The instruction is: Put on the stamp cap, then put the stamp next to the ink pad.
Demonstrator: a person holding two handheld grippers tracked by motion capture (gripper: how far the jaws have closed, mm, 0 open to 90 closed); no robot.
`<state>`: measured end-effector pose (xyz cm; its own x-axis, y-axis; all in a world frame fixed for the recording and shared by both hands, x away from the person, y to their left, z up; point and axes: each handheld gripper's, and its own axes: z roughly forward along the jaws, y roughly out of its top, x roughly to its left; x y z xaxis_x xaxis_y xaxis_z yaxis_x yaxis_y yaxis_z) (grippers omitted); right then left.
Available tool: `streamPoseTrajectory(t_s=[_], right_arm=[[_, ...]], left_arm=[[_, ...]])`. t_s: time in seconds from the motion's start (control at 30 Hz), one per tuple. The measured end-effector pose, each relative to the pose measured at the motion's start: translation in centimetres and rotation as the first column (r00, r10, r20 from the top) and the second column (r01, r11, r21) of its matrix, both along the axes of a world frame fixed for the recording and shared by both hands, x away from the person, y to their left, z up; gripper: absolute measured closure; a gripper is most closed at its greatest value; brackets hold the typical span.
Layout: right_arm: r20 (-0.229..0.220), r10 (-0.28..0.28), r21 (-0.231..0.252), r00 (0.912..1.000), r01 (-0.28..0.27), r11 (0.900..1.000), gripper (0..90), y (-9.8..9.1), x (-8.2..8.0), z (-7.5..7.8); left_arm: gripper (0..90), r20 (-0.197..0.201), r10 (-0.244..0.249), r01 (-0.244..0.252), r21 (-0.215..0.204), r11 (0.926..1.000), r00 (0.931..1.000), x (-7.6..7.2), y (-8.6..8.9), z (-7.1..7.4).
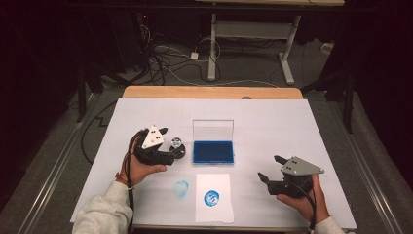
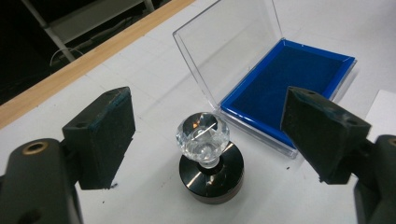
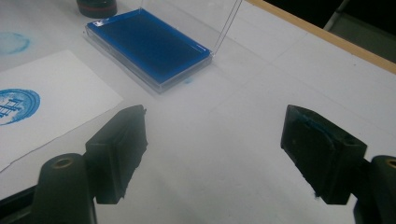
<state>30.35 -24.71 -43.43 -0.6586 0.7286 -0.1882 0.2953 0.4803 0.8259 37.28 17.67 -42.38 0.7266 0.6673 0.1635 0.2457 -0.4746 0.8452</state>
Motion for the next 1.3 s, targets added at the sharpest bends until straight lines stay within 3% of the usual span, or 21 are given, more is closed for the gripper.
streamPoseTrajectory(t_s=[0.13,0.33,0.5,0.67,0.93,1.3], right_arm=[[-0.001,0.000,0.021,1.0000,0.000,0.9998,23.0,0.0,-0.1,0.2],[0.024,-0.005,0.017,0.9997,0.004,0.9998,22.9,0.1,-0.5,0.5],[0.036,-0.007,0.008,0.9993,0.007,0.9999,22.5,0.0,-0.8,0.4],[0.060,-0.023,0.017,0.9979,0.022,0.9996,22.1,0.0,-1.0,0.8],[0.102,-0.042,-0.004,0.9938,0.043,0.9991,19.2,0.0,-1.6,1.1],[0.122,-0.072,-0.013,0.9899,0.074,0.9972,16.5,-0.4,-2.8,1.0]], left_arm=[[17.4,0.024,0.000,0.000,0.012,0.9999,0.9997,-0.4,0.0,0.4],[17.3,0.045,-0.012,0.012,0.016,0.9998,0.9989,-1.3,0.1,1.0],[17.0,0.051,-0.020,0.018,0.051,0.9986,0.9985,-1.8,-0.2,1.3],[16.9,0.058,-0.028,0.024,0.059,0.9980,0.9979,-3.0,0.0,1.8],[16.9,0.113,-0.053,0.048,0.047,0.9977,0.9922,-5.4,0.2,2.7],[16.9,0.146,-0.063,0.052,0.078,0.9956,0.9873,-7.6,0.7,1.9]])
